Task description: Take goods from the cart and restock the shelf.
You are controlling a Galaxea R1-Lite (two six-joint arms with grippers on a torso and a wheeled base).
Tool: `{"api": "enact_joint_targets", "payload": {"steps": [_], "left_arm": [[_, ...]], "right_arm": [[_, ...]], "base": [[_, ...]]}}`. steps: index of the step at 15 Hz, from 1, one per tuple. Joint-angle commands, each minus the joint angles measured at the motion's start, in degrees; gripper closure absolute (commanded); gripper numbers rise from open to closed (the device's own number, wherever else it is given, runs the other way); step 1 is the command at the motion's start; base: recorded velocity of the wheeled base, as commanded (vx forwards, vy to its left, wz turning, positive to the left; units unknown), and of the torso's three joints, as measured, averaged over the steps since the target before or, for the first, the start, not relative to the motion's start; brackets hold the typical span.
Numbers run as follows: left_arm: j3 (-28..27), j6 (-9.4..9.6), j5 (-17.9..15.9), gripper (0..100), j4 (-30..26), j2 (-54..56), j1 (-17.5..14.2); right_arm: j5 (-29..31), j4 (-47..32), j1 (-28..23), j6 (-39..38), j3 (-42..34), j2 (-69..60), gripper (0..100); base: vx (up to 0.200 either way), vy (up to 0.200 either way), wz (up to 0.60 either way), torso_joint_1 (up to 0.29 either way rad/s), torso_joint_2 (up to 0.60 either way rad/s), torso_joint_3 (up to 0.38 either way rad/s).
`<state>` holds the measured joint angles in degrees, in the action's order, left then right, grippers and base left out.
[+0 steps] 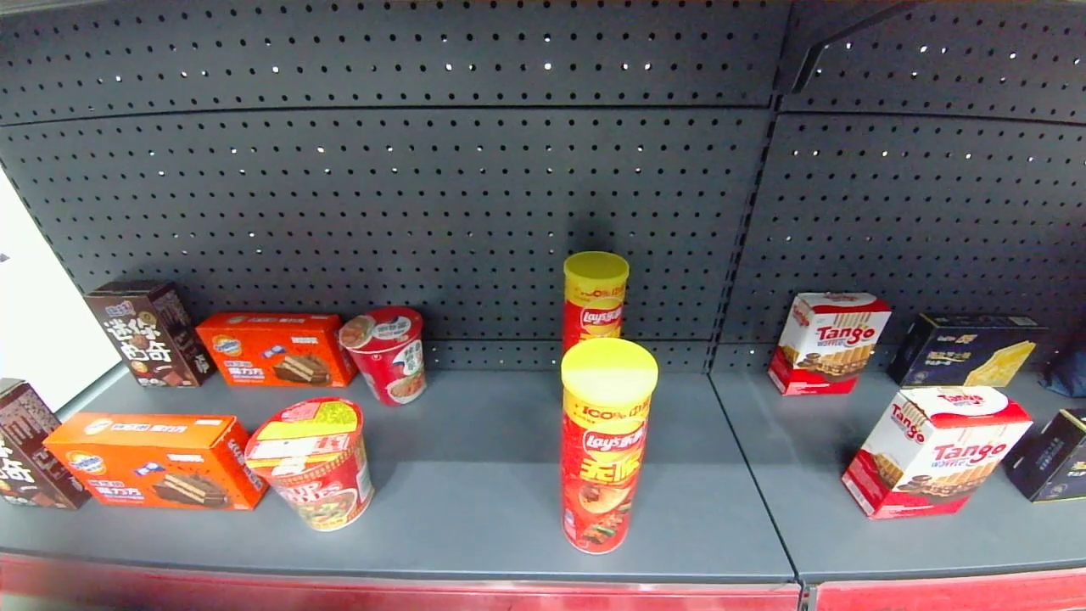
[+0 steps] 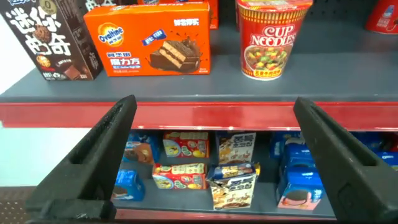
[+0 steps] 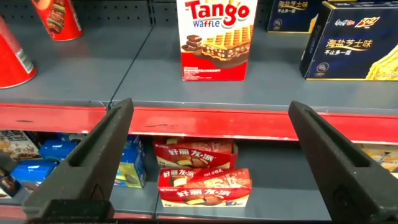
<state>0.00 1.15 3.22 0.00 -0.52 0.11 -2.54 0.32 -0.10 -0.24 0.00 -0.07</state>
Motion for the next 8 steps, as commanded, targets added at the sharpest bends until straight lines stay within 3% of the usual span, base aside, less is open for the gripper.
{"api": "enact_joint_targets", "payload": {"steps": [1, 8], "left_arm": [[0.0, -0.88, 0.1, 0, 0.1, -0.1, 0.0], [0.0, -1.59, 0.2, 0, 0.1, -0.1, 0.0]], "right_arm": [[0.0, 0.0, 0.0, 0.0, 0.0, 0.1, 0], [0.0, 0.0, 0.0, 0.0, 0.0, 0.1, 0]], "base": [[0.0, 0.0, 0.0, 0.0, 0.0, 0.0], [0.0, 0.0, 0.0, 0.0, 0.0, 0.0]]}}
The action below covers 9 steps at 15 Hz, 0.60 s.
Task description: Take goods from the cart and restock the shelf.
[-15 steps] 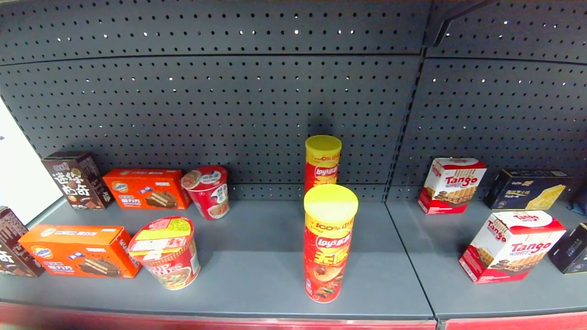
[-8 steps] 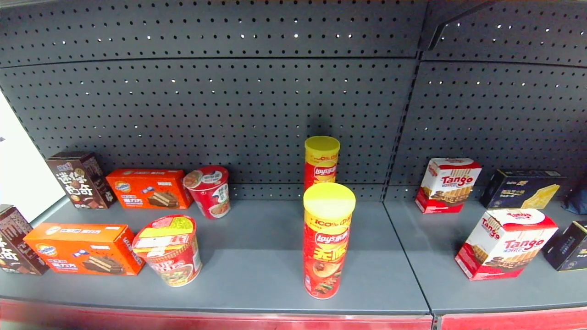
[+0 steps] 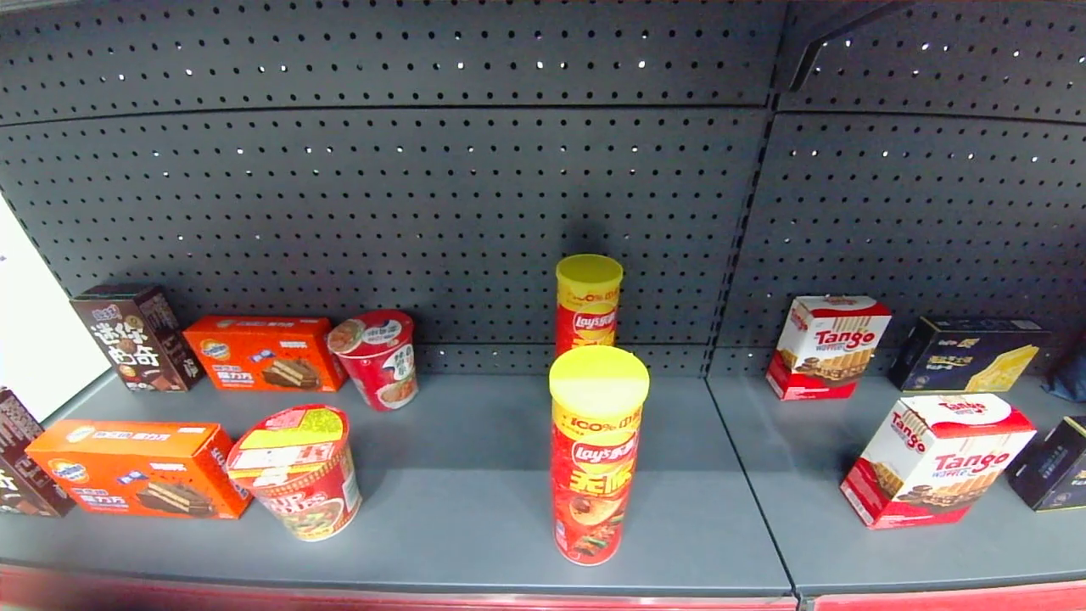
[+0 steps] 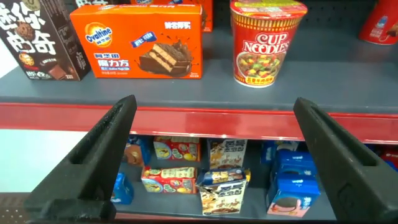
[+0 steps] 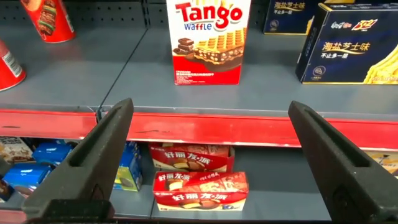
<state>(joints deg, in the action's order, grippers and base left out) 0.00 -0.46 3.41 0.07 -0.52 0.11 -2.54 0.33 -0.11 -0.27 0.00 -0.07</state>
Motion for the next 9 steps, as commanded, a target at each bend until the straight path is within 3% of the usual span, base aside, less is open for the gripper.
{"api": "enact_joint_targets", "payload": {"steps": [1, 9], "left_arm": [[0.0, -0.06, -0.1, 0, 0.0, -0.1, 0.0], [0.0, -0.86, -0.8, 0, 0.0, -0.1, 0.0]], "right_arm": [[0.0, 0.0, 0.0, 0.0, 0.0, 0.1, 0], [0.0, 0.0, 0.0, 0.0, 0.0, 0.1, 0]], "base": [[0.0, 0.0, 0.0, 0.0, 0.0, 0.0], [0.0, 0.0, 0.0, 0.0, 0.0, 0.0]]}}
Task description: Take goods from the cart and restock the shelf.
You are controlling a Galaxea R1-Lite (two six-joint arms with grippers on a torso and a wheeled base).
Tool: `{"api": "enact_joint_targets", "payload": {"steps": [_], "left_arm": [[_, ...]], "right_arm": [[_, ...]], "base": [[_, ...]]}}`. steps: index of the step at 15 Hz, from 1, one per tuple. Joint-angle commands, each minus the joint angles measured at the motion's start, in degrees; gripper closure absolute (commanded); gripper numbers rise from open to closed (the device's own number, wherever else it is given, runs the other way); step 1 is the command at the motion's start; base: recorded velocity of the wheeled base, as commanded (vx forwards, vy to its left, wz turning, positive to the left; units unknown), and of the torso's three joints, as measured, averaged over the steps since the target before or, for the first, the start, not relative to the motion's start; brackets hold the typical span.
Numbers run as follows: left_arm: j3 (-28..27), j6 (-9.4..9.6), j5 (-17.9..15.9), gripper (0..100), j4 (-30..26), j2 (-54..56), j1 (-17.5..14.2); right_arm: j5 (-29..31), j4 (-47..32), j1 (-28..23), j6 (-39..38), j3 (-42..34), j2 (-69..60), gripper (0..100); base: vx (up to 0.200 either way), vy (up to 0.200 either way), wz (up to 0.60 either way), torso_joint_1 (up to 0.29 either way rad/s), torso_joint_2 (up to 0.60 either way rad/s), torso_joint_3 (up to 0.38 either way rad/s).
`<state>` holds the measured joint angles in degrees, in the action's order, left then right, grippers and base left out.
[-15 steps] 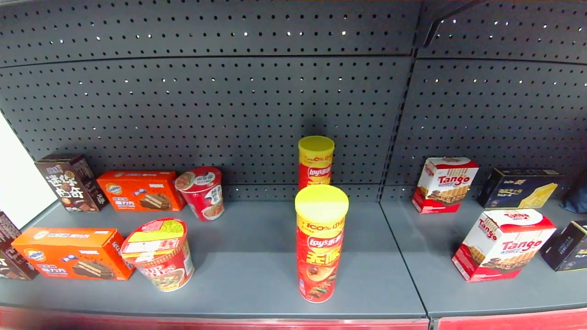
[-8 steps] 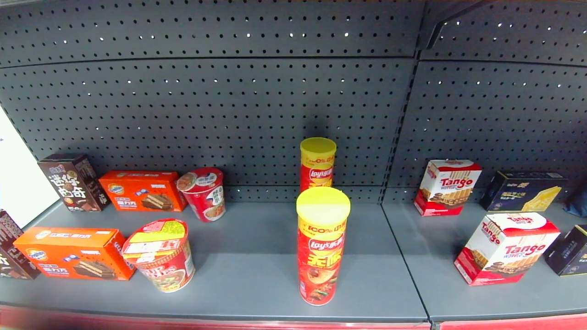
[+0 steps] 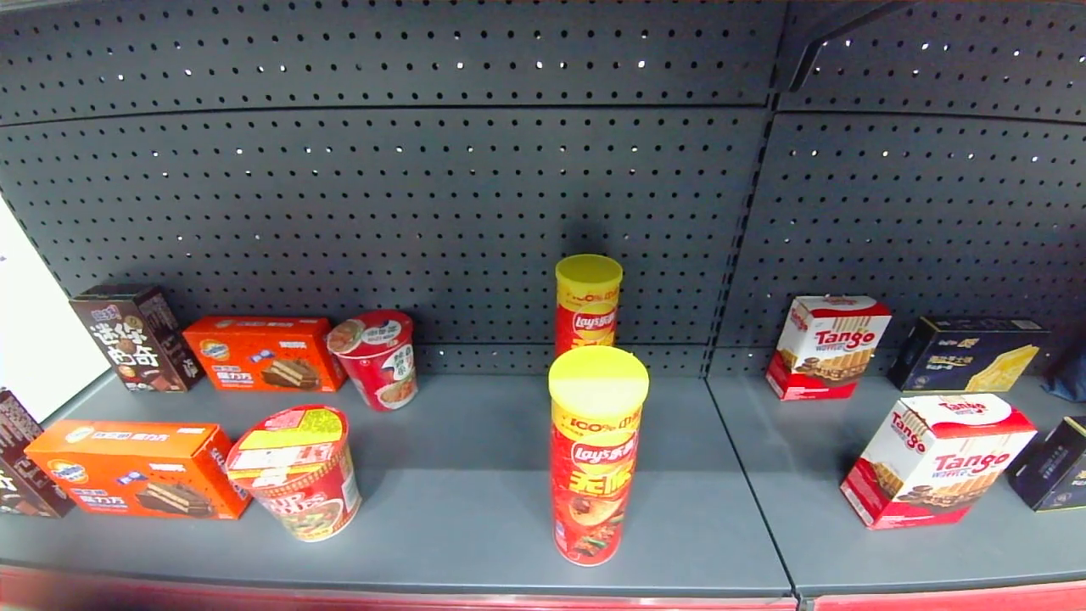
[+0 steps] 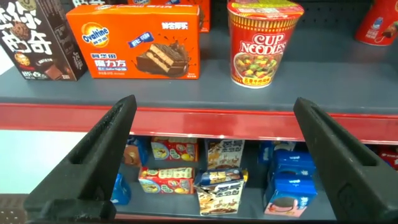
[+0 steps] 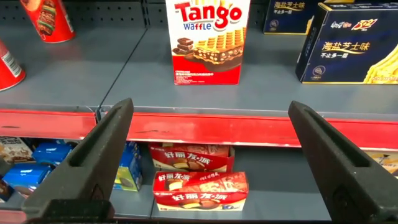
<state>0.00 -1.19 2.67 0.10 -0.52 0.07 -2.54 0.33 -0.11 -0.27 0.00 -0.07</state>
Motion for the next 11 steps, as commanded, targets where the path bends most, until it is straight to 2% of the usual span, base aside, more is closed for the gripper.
{"api": "enact_joint_targets", "payload": {"steps": [1, 11], "left_arm": [[0.0, -0.04, 0.0, 0, 0.0, -0.1, 0.0], [0.0, -0.12, 0.1, 0, 0.1, -0.1, 0.0]], "right_arm": [[0.0, 0.0, 0.0, 0.0, 0.0, 0.1, 0], [-0.1, 0.0, 0.0, 0.2, 0.0, 0.1, 0]], "base": [[0.0, 0.0, 0.0, 0.0, 0.0, 0.0], [0.0, 0.0, 0.0, 0.0, 0.0, 0.0]]}}
